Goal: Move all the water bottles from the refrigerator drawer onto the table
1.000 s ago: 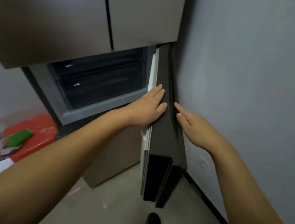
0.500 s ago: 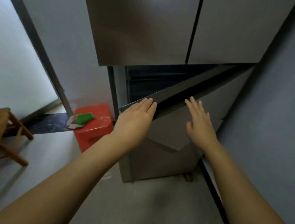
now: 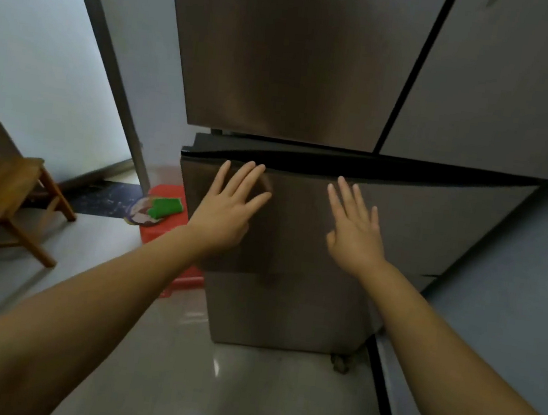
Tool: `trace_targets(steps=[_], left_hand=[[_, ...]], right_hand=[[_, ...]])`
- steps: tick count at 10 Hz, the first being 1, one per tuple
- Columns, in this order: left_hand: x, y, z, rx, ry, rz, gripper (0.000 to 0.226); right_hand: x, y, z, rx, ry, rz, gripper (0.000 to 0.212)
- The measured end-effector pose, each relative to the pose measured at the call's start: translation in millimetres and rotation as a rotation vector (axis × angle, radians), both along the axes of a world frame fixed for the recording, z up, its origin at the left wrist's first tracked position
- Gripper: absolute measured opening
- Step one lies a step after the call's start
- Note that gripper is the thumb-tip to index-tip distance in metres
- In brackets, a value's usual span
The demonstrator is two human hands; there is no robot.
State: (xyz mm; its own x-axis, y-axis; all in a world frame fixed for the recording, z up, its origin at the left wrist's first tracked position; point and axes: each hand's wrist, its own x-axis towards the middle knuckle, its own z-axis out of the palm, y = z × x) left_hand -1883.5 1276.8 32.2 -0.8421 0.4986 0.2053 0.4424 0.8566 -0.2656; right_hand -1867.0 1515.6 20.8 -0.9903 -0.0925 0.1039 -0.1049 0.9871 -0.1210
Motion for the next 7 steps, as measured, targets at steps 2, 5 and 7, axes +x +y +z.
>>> trace_targets(steps=[2,5,7], left_hand=[[-43.6,-0.5,-11.4,0.039,-0.057,0.073,0.061],[-51.8,0.9,-18.2,0.093,-0.073,0.099,0.039],[-48.6,-1.7,-3.8,0.103,-0.141,0.119,0.044]], right_hand=[[-37.6,4.7,-7.7,0.056,-0.039,0.043,0.086],[-43.3,8.2,-10.9,0.041,-0.029,0.064,0.084],[-31.7,17.4,8.8,-0.345,-0.105,0.132,0.064]])
